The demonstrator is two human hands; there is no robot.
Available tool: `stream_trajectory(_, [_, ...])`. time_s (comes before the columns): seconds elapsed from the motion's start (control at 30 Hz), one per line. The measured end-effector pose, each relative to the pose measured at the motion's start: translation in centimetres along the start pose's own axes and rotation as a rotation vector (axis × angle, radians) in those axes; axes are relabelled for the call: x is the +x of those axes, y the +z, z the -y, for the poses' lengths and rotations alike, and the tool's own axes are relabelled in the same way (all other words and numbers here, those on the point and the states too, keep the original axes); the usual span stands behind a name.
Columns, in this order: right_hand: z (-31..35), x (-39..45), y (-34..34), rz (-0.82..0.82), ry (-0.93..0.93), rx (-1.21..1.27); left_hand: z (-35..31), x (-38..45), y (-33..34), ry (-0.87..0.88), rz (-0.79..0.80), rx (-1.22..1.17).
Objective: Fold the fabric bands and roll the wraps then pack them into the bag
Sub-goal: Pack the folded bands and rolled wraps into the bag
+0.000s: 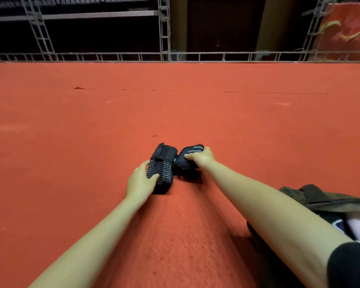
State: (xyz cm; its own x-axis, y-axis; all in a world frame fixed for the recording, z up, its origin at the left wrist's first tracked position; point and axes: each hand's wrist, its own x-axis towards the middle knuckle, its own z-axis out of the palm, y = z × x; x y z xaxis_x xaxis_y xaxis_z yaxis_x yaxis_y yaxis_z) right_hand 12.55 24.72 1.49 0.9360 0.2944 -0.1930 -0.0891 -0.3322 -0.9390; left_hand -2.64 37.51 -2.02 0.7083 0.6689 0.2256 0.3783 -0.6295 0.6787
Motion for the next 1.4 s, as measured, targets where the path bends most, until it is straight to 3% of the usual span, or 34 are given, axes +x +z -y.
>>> stream_trajectory(0.13, [2.9, -2.2, -2.0, -0.087, -0.072, 0.125, -1.7, -1.0, -2.0, 0.003, -0.035, -0.241])
stream_trajectory(0.27, [6.9, -7.1, -8.3, -0.076, -0.280, 0.139, -7.2, -5.1, -5.0, 0.055, -0.045, -0.440])
stream_trajectory(0.37, [8.0, -12.5, -14.5, -0.031, -0.394, 0.229, -13.0, -9.7, -6.7, 0.123, 0.028, -0.571])
stream_trajectory(0.47, [6.7, -17.2, -20.3, -0.055, -0.391, 0.315, -18.2, -14.5, -7.1, 0.177, 0.193, -0.751])
stream_trajectory(0.63, [2.9, -23.1, -28.3, -0.155, -0.377, 0.350, -23.6, -20.1, -5.6, 0.407, 0.364, -0.613])
stream_trajectory(0.77, [0.5, -26.3, -33.0, -0.073, -0.322, 0.403, -25.2, -21.5, -2.7, 0.570, 0.488, -0.309])
stream_trajectory(0.87, [-1.2, -27.4, -34.7, -0.025, -0.302, 0.322, -24.5, -20.9, -0.2, 0.569, 0.520, -0.133])
stream_trajectory(1.03, [-1.9, -27.3, -34.6, 0.148, -0.334, -0.050, -24.3, -19.9, 0.7, 0.608, 0.368, 0.003])
stream_trajectory(1.2, [-2.3, -25.6, -32.9, 0.054, -0.548, -0.561, -23.8, -20.7, 0.9, 0.659, 0.211, -0.021])
stream_trajectory(1.3, [-2.8, -25.1, -33.1, 0.050, -0.619, -0.614, -22.9, -20.9, 0.5, 0.556, 0.118, -0.047])
stream_trajectory(1.4, [-3.1, -25.5, -32.6, -0.048, -0.654, -0.775, -21.5, -20.2, 0.2, 0.286, 0.130, -0.048])
